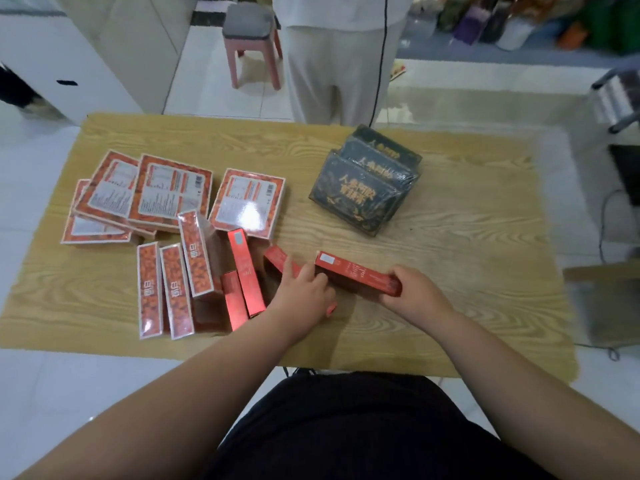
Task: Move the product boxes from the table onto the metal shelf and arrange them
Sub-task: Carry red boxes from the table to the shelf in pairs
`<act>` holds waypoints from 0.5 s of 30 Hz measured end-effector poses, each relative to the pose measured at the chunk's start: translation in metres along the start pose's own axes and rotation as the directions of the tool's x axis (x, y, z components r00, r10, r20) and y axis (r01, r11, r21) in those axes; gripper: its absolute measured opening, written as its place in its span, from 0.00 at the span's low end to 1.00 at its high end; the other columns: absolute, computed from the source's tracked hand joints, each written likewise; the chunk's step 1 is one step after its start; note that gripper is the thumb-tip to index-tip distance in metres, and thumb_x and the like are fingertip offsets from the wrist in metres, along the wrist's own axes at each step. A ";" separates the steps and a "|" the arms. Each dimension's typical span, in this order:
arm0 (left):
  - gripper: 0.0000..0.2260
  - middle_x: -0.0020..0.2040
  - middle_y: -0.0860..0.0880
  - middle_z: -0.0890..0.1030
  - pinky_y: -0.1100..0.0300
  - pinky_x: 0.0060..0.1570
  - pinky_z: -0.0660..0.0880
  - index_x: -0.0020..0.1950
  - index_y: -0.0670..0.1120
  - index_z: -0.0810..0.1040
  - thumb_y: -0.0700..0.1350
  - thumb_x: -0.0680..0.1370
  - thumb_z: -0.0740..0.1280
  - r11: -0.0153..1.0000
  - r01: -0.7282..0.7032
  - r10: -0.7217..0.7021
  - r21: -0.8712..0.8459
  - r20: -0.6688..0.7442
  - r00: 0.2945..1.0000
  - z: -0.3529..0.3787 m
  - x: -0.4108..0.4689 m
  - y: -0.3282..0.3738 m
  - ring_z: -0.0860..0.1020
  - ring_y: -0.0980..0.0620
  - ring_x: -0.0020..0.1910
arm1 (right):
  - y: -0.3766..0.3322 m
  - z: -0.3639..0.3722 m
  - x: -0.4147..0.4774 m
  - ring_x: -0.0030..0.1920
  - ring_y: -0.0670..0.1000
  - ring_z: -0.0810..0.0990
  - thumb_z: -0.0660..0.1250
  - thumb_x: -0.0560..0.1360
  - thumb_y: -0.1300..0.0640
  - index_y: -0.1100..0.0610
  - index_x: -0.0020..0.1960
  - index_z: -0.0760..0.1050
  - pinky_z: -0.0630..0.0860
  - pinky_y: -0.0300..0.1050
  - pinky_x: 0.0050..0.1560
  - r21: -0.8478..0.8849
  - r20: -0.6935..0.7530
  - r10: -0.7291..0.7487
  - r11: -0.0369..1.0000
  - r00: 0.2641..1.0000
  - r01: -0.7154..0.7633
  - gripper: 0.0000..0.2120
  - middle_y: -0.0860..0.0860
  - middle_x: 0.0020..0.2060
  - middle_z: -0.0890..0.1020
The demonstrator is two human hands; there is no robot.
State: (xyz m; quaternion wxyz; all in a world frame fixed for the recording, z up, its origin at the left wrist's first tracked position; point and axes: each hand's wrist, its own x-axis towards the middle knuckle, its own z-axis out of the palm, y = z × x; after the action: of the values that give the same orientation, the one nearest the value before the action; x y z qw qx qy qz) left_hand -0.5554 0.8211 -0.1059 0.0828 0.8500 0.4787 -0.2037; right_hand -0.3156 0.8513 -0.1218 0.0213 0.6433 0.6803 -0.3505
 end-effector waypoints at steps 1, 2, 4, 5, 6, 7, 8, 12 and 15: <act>0.17 0.64 0.45 0.71 0.25 0.68 0.54 0.68 0.50 0.71 0.43 0.79 0.61 1.000 -0.012 0.012 -0.019 0.010 1.000 -0.002 0.005 0.006 0.64 0.38 0.68 | 0.010 -0.003 -0.005 0.49 0.50 0.78 0.73 0.71 0.51 0.50 0.56 0.77 0.71 0.45 0.45 0.030 -0.016 0.013 0.999 1.000 -0.013 0.14 0.49 0.48 0.79; 0.18 0.66 0.45 0.68 0.24 0.67 0.52 0.70 0.53 0.68 0.43 0.80 0.60 0.999 -0.013 0.014 -0.043 0.019 1.000 -0.005 0.011 0.012 0.63 0.37 0.69 | 0.019 -0.007 -0.009 0.48 0.50 0.77 0.73 0.71 0.52 0.50 0.57 0.78 0.69 0.43 0.45 0.058 -0.026 0.030 0.998 0.999 -0.028 0.15 0.48 0.48 0.79; 0.21 0.70 0.45 0.65 0.22 0.66 0.50 0.73 0.58 0.63 0.45 0.81 0.59 0.997 0.007 -0.004 -0.079 0.028 1.000 -0.007 0.021 0.024 0.60 0.35 0.71 | 0.039 -0.013 -0.018 0.47 0.48 0.76 0.74 0.71 0.53 0.49 0.58 0.78 0.67 0.41 0.43 0.110 -0.040 0.063 0.992 0.997 -0.059 0.16 0.47 0.48 0.79; 0.23 0.71 0.44 0.64 0.22 0.66 0.49 0.74 0.60 0.60 0.46 0.81 0.59 0.996 0.021 -0.018 -0.090 0.029 0.999 -0.007 0.027 0.030 0.60 0.34 0.72 | 0.050 -0.016 -0.022 0.48 0.47 0.76 0.74 0.71 0.53 0.48 0.59 0.78 0.67 0.40 0.42 0.131 -0.049 0.079 0.989 0.996 -0.072 0.17 0.46 0.48 0.79; 0.25 0.72 0.44 0.64 0.22 0.67 0.48 0.76 0.60 0.58 0.46 0.81 0.59 0.995 0.032 -0.029 -0.096 0.030 0.999 -0.007 0.032 0.035 0.59 0.35 0.73 | 0.060 -0.019 -0.026 0.48 0.47 0.77 0.74 0.70 0.53 0.47 0.59 0.78 0.68 0.38 0.42 0.153 -0.060 0.091 0.985 0.994 -0.081 0.18 0.46 0.49 0.80; 0.26 0.72 0.45 0.65 0.24 0.68 0.49 0.77 0.59 0.56 0.46 0.81 0.60 0.994 0.038 -0.036 -0.102 0.021 0.999 -0.007 0.038 0.039 0.60 0.36 0.73 | 0.071 -0.022 -0.029 0.49 0.47 0.78 0.75 0.70 0.53 0.47 0.59 0.78 0.69 0.36 0.42 0.174 -0.069 0.103 0.981 0.992 -0.090 0.18 0.46 0.50 0.80; 0.28 0.72 0.46 0.66 0.27 0.69 0.52 0.78 0.58 0.56 0.46 0.80 0.61 0.992 0.041 -0.041 -0.117 0.002 0.999 -0.006 0.044 0.042 0.62 0.38 0.72 | 0.081 -0.024 -0.032 0.50 0.47 0.79 0.74 0.70 0.53 0.47 0.59 0.78 0.71 0.36 0.44 0.195 -0.074 0.109 0.976 0.991 -0.092 0.19 0.46 0.51 0.81; 0.27 0.69 0.44 0.69 0.46 0.67 0.70 0.73 0.47 0.66 0.38 0.74 0.66 0.952 0.137 -0.137 -0.273 0.019 0.990 0.001 0.065 0.039 0.63 0.43 0.71 | 0.114 -0.035 -0.042 0.49 0.48 0.80 0.75 0.70 0.53 0.48 0.56 0.78 0.76 0.45 0.49 0.231 -0.064 0.110 0.968 0.992 -0.093 0.16 0.46 0.49 0.82; 0.24 0.66 0.43 0.71 0.51 0.68 0.66 0.70 0.44 0.71 0.47 0.75 0.70 0.933 0.250 -0.232 -0.259 0.098 0.968 0.014 0.063 0.040 0.64 0.43 0.70 | 0.133 -0.043 -0.045 0.50 0.48 0.80 0.75 0.71 0.54 0.49 0.59 0.78 0.77 0.47 0.52 0.247 -0.048 0.083 0.967 0.995 -0.069 0.17 0.45 0.50 0.82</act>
State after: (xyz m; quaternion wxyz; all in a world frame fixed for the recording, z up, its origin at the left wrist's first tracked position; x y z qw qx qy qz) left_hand -0.4969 0.8445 -0.1477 0.1876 0.7584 0.5996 -0.1733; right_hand -0.1715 0.8249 -0.1275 -0.0647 0.6765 0.6071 -0.4119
